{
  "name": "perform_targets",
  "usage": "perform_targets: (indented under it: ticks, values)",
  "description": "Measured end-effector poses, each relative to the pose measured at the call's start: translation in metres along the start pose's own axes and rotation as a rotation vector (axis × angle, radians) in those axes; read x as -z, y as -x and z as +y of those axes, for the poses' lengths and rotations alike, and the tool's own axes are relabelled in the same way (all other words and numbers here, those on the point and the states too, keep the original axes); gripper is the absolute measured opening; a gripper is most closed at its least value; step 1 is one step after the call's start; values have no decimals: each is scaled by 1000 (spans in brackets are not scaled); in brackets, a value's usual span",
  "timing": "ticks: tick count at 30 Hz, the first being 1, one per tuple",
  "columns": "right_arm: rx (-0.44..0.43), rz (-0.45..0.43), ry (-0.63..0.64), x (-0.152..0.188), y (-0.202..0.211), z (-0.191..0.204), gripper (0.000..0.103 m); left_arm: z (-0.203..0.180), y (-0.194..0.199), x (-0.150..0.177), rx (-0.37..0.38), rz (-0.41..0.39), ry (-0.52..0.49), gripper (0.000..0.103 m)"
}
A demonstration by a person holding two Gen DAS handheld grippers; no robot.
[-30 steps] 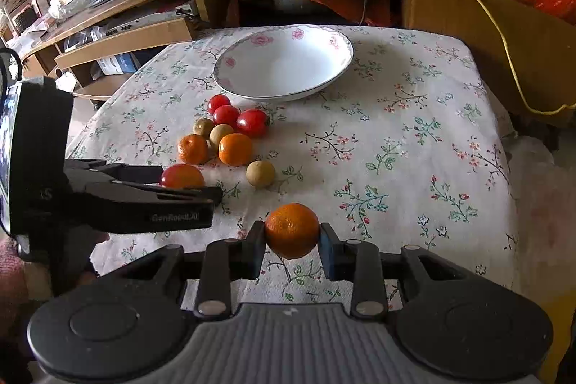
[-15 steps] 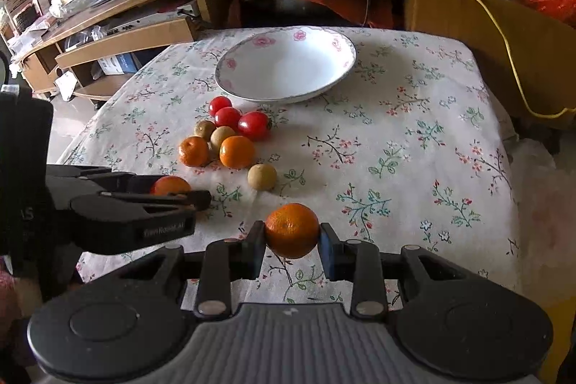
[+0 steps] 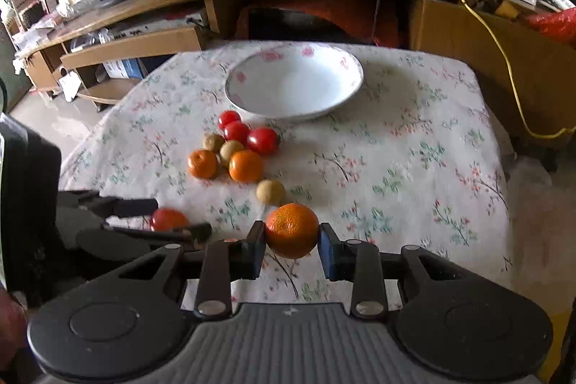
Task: Organize fruits
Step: 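Carry the red tomato and mandarin over the white bowl with both grippers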
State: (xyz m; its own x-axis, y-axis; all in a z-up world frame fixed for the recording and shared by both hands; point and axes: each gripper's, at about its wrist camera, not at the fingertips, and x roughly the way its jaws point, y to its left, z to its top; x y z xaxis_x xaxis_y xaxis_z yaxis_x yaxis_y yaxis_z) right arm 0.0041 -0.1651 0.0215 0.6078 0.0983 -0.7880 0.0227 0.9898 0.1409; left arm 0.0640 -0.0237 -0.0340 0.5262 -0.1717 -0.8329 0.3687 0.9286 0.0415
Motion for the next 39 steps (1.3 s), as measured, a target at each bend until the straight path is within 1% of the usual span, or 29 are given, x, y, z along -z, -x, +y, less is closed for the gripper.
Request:
perform_targets:
  ticks: [2,3,6,8,9,14,15,16,17,19,23,26,27,30,33,34,37,39]
  values:
    - [-2,13,-2,0,-5,0,33,2,1,3,-11,0,0,82]
    - [-6,21,-2,0,-8,0,33,4,1,5,-15,1,3,83]
    - [-3,40,-3,2,-13,0,33,6,2,8,-4,2,-1,85]
    - [-2,39,0,3,-13,1,33,5,3,9,-3,-5,-7,85]
    - [-3,36,2,3,-12,2,33,5,3,9,0,-5,-9,83]
    - [-1,32,-1,4,-9,1,33,-3,7,8,18,-12,-23,61]
    - [-1,29,0,3,-8,1,33,-4,7,7,22,-10,-29,59]
    - [0,23,2,2,-6,1,33,-5,8,7,27,-8,-31,54]
    - [1,17,3,1,-5,1,33,-4,7,6,37,-1,-24,52]
    - [4,7,1,-1,-3,0,33,-2,8,4,46,17,-5,52]
    - [12,7,-9,-3,-6,-3,33,-2,8,4,55,26,-19,51]
    - [0,11,-25,-10,-10,-5,33,2,7,-2,85,36,15,51]
    - [-1,7,-26,-13,-12,-5,33,4,8,-5,105,33,29,51]
    - [2,-6,-19,-24,-17,-6,33,5,13,-14,126,6,33,50]
    - [8,-11,-26,-36,-23,-9,33,9,15,-27,144,-18,50,44]
    - [7,-12,-27,-40,-25,-10,33,10,15,-32,152,-27,58,40]
    - [14,-14,-24,-50,-33,-12,33,12,12,-48,156,-47,64,40]
    - [17,-10,-35,-53,-37,-16,33,12,8,-51,155,-31,59,40]
